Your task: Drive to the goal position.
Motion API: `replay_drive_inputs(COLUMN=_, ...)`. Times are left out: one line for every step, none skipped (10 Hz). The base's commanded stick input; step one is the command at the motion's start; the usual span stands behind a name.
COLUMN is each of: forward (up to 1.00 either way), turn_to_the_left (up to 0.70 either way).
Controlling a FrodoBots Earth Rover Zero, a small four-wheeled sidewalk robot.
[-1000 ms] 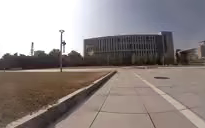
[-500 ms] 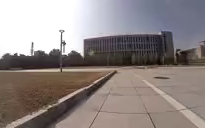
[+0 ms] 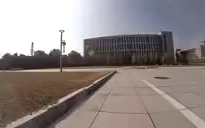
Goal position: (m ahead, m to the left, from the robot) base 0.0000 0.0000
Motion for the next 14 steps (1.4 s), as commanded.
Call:
replay_drive_inputs(forward=0.04, turn_to_the_left=0.0)
replay_drive_inputs(forward=0.04, turn_to_the_left=0.0)
replay_drive_inputs(forward=0.01, turn_to_the_left=0.0)
replay_drive_inputs(forward=0.02, turn_to_the_left=0.0)
replay_drive_inputs(forward=0.04, turn_to_the_left=0.0)
replay_drive_inputs(forward=0.04, turn_to_the_left=0.0)
replay_drive_inputs(forward=0.04, turn_to_the_left=0.0)
replay_drive_inputs(forward=0.04, turn_to_the_left=0.0)
replay_drive_inputs(forward=0.04, turn_to_the_left=0.0)
replay_drive_inputs(forward=0.0, turn_to_the_left=0.0)
replay_drive_inputs(forward=0.03, turn_to_the_left=0.0)
replay_drive_inputs(forward=0.04, turn_to_the_left=0.0)
replay_drive_inputs(forward=0.04, turn_to_the_left=0.0)
replay_drive_inputs(forward=0.04, turn_to_the_left=0.0)
